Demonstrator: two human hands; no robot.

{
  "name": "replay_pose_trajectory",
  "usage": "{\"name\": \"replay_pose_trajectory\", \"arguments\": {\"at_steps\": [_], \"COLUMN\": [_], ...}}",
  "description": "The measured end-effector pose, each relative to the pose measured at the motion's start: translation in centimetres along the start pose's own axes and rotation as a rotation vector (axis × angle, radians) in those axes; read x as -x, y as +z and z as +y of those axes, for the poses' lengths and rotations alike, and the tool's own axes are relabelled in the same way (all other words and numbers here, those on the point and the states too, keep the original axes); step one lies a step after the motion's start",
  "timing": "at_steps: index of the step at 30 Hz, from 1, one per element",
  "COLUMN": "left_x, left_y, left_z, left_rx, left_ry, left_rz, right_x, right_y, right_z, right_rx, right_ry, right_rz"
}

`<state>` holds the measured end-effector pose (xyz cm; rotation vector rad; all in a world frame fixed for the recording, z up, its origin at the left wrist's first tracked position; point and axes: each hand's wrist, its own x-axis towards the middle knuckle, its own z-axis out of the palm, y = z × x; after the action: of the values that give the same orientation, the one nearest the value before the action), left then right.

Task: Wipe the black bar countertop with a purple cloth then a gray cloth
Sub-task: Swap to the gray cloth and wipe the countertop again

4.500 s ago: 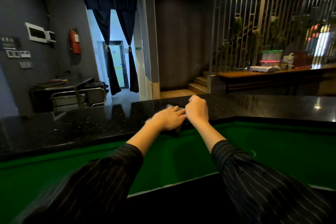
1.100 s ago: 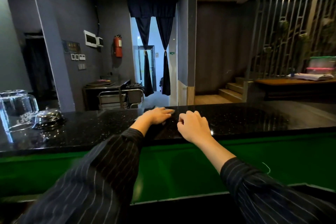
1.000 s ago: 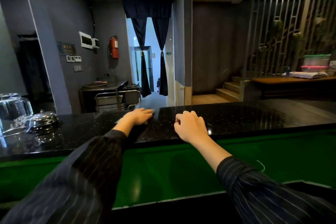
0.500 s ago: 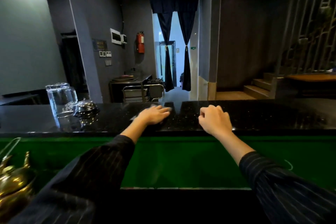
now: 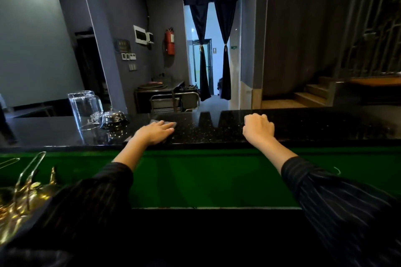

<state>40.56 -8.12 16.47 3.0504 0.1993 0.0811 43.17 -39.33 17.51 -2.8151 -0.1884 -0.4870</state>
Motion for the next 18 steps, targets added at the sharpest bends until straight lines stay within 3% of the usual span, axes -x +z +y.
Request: {"name": "replay_pose_trajectory", "arguments": {"at_steps": [3,6,10,13,18], "left_x": [1.8,1.5,0.2,-0.7,-2.2], "left_y": [0.6,0.4,-0.5,-0.6,1.0], "left_z": [3.1,0.9,-2.6,0.2,12.3], "left_rx": [-0.001,0.042,0.032,-0.04,-0.051], "left_ry": [0.106,0.14,-0.099,-0.202,0.149], "left_rz": [0.041,0.002,-0.013,0.018,0.0], "right_x": [0.7,2.0,1.9,2.0,1.9], "right_y": [1.4,2.9,3.9,4.1,3.9], "right_z": [-4.8,-6.5,-5.3,-6.3,-5.9], "right_rx": [-0.07,-0.188,-0.202,-0.196,-0.27], "right_ry": [-0.012,-0.167,-0.238,-0.264,-0.276], "right_rz": [-0.033,0.096,0.245,0.347,0.332]}}
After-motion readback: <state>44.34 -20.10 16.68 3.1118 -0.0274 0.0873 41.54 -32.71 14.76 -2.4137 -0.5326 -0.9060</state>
